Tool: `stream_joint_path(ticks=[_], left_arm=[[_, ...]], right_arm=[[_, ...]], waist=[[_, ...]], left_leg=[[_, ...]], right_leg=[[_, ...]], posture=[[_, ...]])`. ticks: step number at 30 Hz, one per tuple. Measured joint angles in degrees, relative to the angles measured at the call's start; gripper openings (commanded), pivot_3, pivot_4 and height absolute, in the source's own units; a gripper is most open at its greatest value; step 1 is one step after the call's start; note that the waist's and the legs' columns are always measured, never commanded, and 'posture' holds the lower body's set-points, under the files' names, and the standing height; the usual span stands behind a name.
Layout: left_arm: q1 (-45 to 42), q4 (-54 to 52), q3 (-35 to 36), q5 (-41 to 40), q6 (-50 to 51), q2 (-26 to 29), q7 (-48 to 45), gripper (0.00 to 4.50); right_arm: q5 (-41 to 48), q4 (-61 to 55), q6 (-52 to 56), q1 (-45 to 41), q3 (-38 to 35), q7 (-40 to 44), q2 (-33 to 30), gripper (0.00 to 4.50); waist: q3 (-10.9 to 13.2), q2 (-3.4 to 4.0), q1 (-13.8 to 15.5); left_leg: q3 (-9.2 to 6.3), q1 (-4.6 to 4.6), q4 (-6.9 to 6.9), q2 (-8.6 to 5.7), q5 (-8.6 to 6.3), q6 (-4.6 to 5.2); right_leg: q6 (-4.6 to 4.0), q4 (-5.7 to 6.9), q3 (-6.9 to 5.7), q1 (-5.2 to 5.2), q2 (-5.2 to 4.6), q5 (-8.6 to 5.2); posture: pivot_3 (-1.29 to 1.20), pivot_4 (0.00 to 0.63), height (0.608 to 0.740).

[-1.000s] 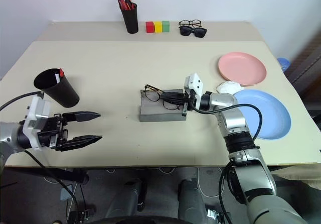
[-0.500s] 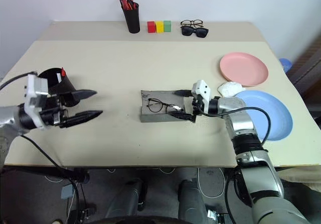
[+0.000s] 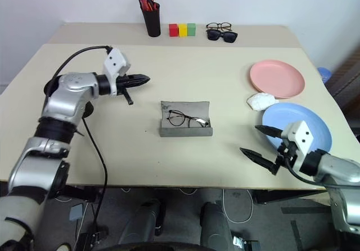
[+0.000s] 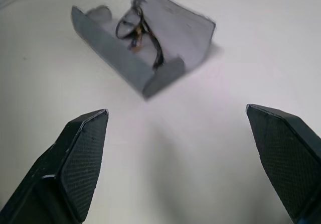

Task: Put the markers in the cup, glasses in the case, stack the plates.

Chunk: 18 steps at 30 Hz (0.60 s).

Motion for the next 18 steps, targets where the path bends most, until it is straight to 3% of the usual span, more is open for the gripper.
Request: stream_joint_path(ticks=[4,11,18], left_arm=[[-8.65,14.69,-2.56,6.00,-7.36,-5.01,1.42,0.06],[-14.35,31.33,-5.16,12.29,-17.75,-11.86,-1.03,0.06],[-15.10,34.28,-3.29,10.41,-15.23,-13.42,-19.29,0.06]], right_arm=[[0.87,-5.21,0.45,5.93,-3.71,-2.45,0.31,4.50],[0.97,-8.87,0.28,9.27,-4.03,-5.61,1.31,4.50],[0.96,-9.44,-0.28,9.98,-4.00,-7.55,1.51,4.50]], waist=[[0.03,-0.05,-0.05],[0.04,-0.09,-0.02],[0.05,-0.10,-0.06]], left_leg=[[0.02,-0.07,0.11,-0.01,-0.03,0.02],[0.02,-0.13,0.12,-0.02,-0.05,0.04],[0.00,-0.21,0.15,-0.02,-0.04,0.04]], right_leg=[[0.08,-0.06,0.00,0.01,-0.03,-0.04],[0.08,-0.10,-0.02,-0.01,-0.05,-0.04],[-0.05,-0.10,-0.06,-0.06,-0.04,0.04]], posture=[[0.00,0.150,0.740],[0.00,0.150,0.740],[0.00,0.150,0.740]])
